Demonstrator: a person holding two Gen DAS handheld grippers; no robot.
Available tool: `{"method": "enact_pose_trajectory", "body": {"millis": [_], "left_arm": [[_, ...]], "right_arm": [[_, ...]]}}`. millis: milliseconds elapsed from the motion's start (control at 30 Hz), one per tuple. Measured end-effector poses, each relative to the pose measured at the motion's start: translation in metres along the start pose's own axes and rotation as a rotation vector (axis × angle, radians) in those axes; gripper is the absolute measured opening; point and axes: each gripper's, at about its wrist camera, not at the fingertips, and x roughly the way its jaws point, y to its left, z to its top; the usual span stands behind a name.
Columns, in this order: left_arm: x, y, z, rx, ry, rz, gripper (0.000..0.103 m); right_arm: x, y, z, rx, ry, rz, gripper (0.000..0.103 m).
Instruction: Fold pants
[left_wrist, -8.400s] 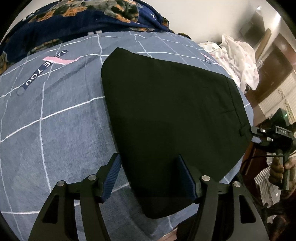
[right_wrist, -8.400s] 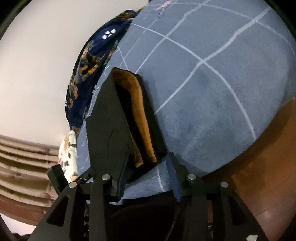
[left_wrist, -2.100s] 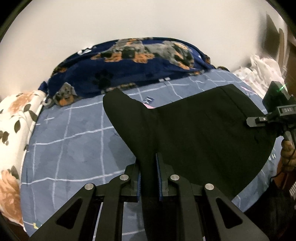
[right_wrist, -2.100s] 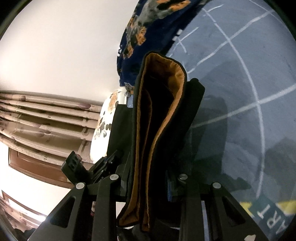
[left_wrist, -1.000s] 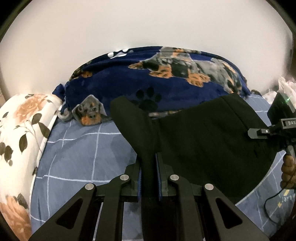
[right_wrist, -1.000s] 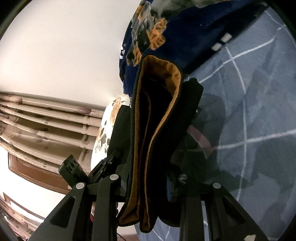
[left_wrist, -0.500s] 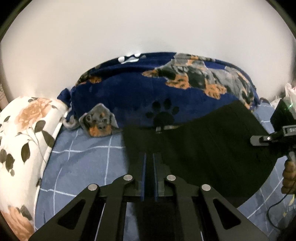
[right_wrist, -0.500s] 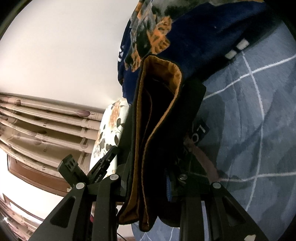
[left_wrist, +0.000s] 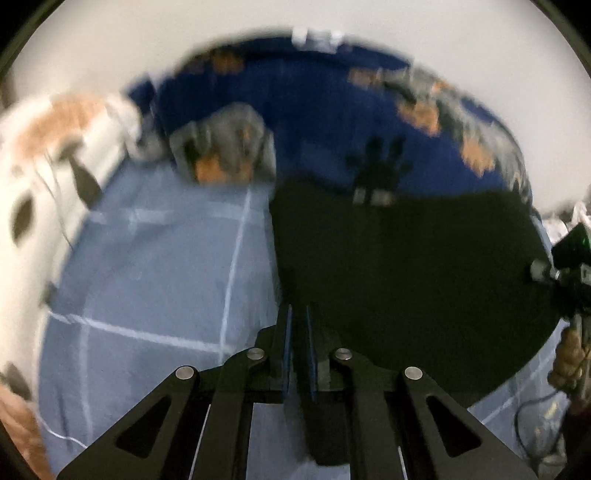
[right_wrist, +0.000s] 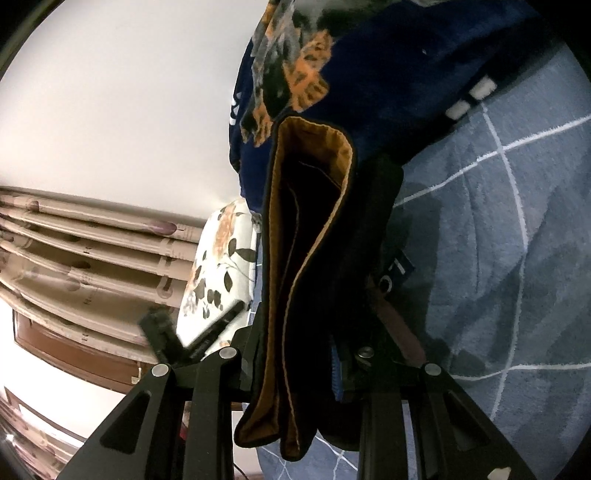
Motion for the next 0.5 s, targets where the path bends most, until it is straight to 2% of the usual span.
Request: {"method": "enact_pose_trajectory", "body": {"millis": [67,167,200,233,333,400,500], "left_arm": [[0.017,0.004,-0.008,0.006,0.069,-0.057,0.013],[0.033,0.012,-0.016,-0.015,0.122,-0.149,0.041],[0.034,0.015,-0.017,-0.034,0.123,-0.191,0.047],[0.035,0.020,-0.018,-0.054,0.123,-0.239,0.050],[0.043,0.032,-0.020,-0.104,0.176,-0.467,0.053],[0.050,0.036,-0.019,-0.130,0.198,-0.569,0.054],[0.061,0.035,-0.012,-0.168,0.210,-0.657,0.054]], "right_arm": [[0.000,-0.001,0.001,0.007,-0.003,0.003,0.026],[0.000,-0.003,0.002,0.012,-0.003,-0.005,0.026],[-0.001,-0.006,0.002,0.019,-0.003,-0.006,0.026],[0.000,-0.009,0.002,0.025,-0.003,-0.006,0.026],[0.000,-0.017,0.002,0.049,-0.005,-0.003,0.026],[0.001,-0.020,0.002,0.057,-0.007,0.003,0.026],[0.001,-0.023,0.001,0.064,-0.015,0.017,0.026]]}}
